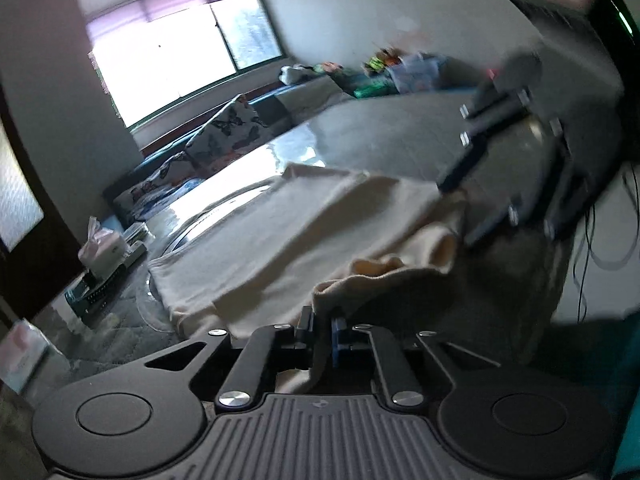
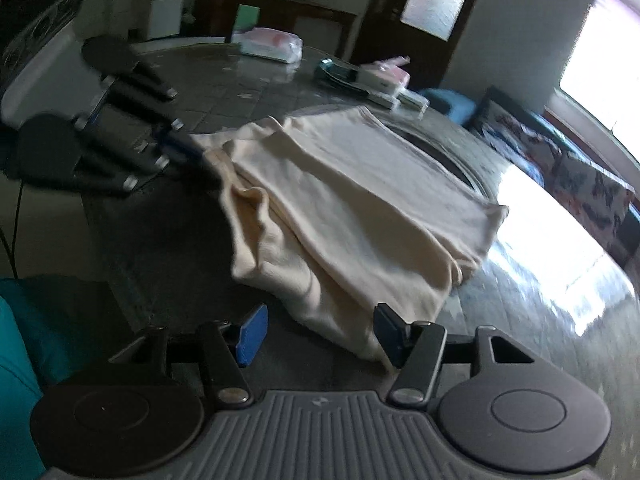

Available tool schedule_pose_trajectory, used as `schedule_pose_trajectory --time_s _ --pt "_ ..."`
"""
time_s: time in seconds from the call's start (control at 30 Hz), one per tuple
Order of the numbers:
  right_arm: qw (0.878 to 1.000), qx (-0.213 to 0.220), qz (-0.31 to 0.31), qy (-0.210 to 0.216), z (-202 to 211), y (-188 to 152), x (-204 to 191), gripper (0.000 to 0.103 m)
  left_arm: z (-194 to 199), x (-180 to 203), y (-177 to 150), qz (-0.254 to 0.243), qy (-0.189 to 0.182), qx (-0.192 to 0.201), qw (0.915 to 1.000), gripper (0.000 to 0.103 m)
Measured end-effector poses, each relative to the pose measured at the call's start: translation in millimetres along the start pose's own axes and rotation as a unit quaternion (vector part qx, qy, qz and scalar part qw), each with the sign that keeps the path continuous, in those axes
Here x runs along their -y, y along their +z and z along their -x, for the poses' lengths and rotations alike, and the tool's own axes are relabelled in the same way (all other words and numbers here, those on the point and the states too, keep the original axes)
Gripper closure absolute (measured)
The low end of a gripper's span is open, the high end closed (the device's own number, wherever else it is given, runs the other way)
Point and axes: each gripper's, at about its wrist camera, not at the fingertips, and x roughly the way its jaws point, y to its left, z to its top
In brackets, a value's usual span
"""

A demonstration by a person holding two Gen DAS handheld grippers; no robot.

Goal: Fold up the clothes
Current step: 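Lift and fold the side edge over the body with the left gripper while the right gripper grasps the hem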

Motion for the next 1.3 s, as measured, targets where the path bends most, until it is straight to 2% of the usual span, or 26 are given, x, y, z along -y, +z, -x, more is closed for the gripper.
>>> schedule_pose_trajectory --time_s 0.13,0.23,0.3,0.4,0.47,0.53,0.67,0.7,0.73,0.77,0.83,1.07,1.2,1.3 --pt "1.0 0.015 -0.008 0.008 -13 7 3 0.046 -8 -21 9 0.057 -0.007 0.001 0.9983 0.095" --pt "0.999 0.018 -0.032 0.024 -22 13 10 0.061 -12 -28 10 0.077 -0.01 -0.003 0.997 0.094" --pt "0.998 0.017 -0.052 0.035 -25 16 17 0.08 -14 -30 9 0.079 -0.011 -0.008 0.9968 0.091" --pt "0.995 0.022 -0.082 0.049 -24 20 30 0.088 -12 -29 3 0.07 -0.004 -0.016 0.9974 0.083" --pt "0.994 0.027 -0.097 0.053 -22 23 37 0.09 -8 -26 -2 0.054 0.002 -0.017 0.9984 0.082" --pt "0.993 0.033 -0.104 0.053 -19 25 43 0.09 -4 -22 -8 0.036 0.009 -0.019 0.9991 0.072" --pt "0.992 0.041 -0.104 0.051 -17 29 43 0.092 -2 -12 -20 -0.013 0.029 -0.025 0.9992 0.073" --pt "0.992 0.043 -0.104 0.05 -17 29 43 0.092 -2 -9 -22 -0.022 0.032 -0.027 0.9989 0.077" --pt "0.992 0.045 -0.104 0.049 -16 29 41 0.093 -2 -8 -24 -0.026 0.034 -0.029 0.9986 0.092" --pt "0.992 0.048 -0.104 0.047 -15 28 40 0.093 -3 -7 -25 -0.03 0.037 -0.032 0.9984 0.096" --pt "0.992 0.056 -0.105 0.044 -8 27 39 0.093 3 -7 -25 -0.022 0.036 -0.025 0.9988 0.098" --pt "0.989 0.088 -0.11 0.035 25 22 32 0.094 48 -2 -16 0.004 -0.001 0.003 1.0 0.099" --pt "0.989 0.099 -0.102 0.043 57 14 21 0.094 73 1 -10 0.02 -0.022 0.019 0.9994 0.099" --pt "0.989 0.093 -0.1 0.054 73 6 11 0.094 81 4 -9 0.027 -0.025 0.025 0.999 0.099"
